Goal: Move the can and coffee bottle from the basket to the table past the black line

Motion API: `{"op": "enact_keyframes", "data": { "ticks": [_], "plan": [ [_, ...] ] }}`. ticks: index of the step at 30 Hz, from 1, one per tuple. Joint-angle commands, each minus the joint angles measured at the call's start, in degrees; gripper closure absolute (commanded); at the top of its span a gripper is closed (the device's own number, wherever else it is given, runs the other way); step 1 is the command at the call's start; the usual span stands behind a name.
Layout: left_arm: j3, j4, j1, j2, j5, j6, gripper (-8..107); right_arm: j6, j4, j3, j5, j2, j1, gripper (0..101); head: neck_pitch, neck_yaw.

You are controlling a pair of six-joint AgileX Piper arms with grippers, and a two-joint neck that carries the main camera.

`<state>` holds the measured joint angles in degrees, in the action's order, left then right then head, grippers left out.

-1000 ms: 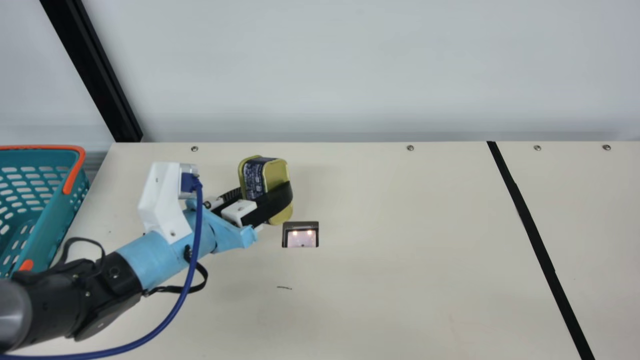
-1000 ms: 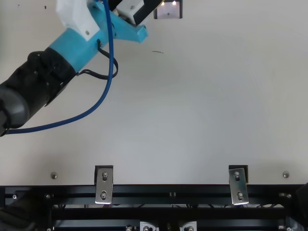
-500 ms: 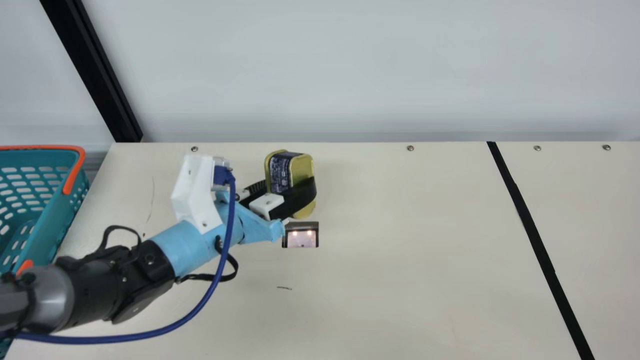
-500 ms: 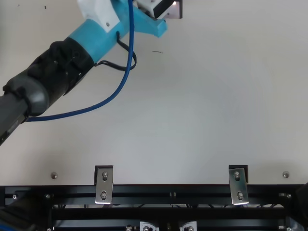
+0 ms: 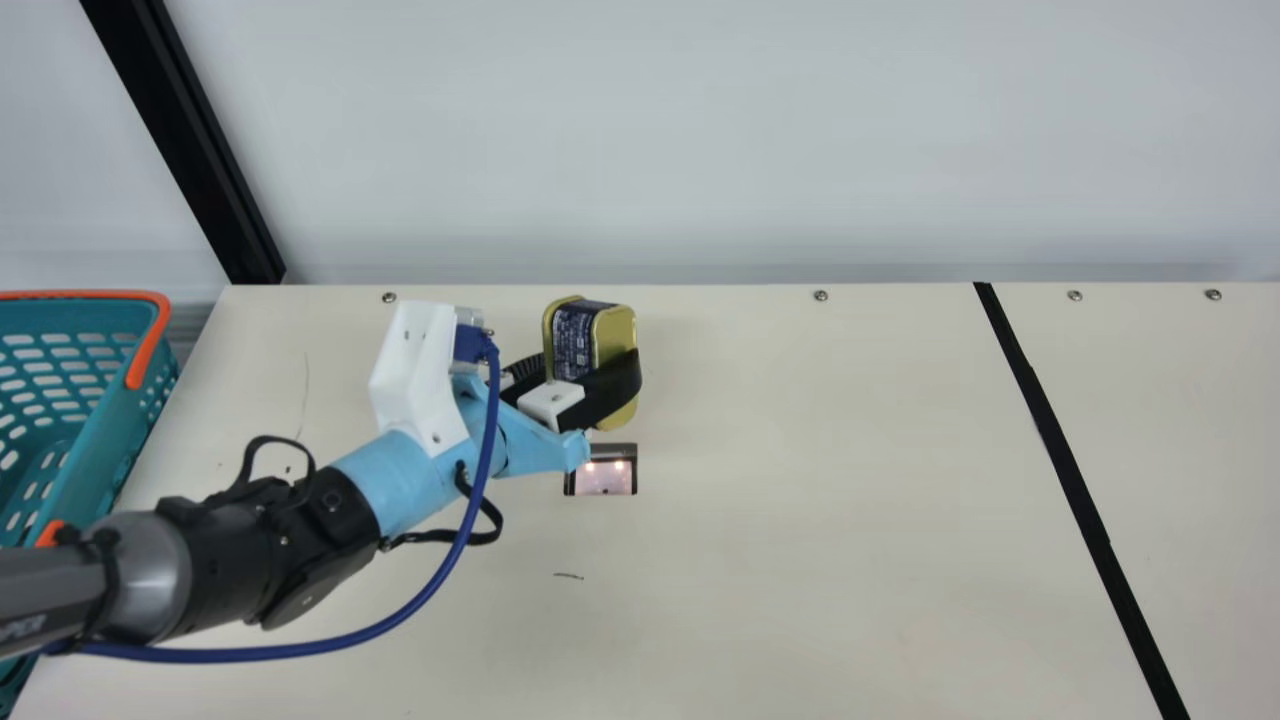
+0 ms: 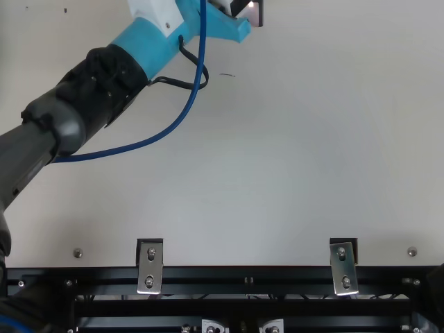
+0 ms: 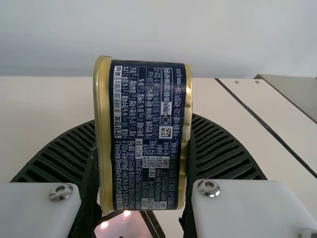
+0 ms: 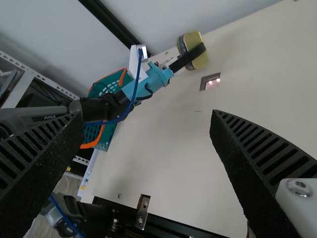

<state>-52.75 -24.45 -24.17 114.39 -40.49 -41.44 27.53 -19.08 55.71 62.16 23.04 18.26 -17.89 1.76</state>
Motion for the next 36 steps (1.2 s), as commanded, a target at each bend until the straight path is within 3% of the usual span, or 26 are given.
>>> {"op": "enact_keyframes", "data": {
  "ticks": [1, 10, 22, 26, 27, 31, 36],
  "plan": [
    [-0.36, 0.20, -0.31, -1.49, 2.27, 0.89, 89, 0.00, 0.00, 0.00, 0.00, 0.00, 0.00, 0, -0.12, 0.07],
    [-1.60, -1.99, -0.30, -11.88, 17.09, 3.06, 89, 0.00, 0.00, 0.00, 0.00, 0.00, 0.00, 0, -0.12, 0.07],
    [-0.64, -17.99, -3.96, -25.30, 43.35, -4.27, 89, 0.00, 0.00, 0.00, 0.00, 0.00, 0.00, 0, -0.12, 0.07],
    [-0.94, -16.87, -3.74, -28.68, 51.56, 2.29, 89, 0.00, 0.00, 0.00, 0.00, 0.00, 0.00, 0, -0.12, 0.07],
    [-0.26, -18.16, -4.23, -27.06, 44.42, -2.75, 89, 0.00, 0.00, 0.00, 0.00, 0.00, 0.00, 0, -0.12, 0.07],
    [-0.89, -18.16, -3.72, -28.84, 50.47, 0.18, 89, 0.00, 0.00, 0.00, 0.00, 0.00, 0.00, 0, -0.12, 0.07],
    [-1.10, -16.44, -3.38, -28.98, 51.49, 1.79, 89, 0.00, 0.00, 0.00, 0.00, 0.00, 0.00, 0, -0.12, 0.07]
  ]
}}
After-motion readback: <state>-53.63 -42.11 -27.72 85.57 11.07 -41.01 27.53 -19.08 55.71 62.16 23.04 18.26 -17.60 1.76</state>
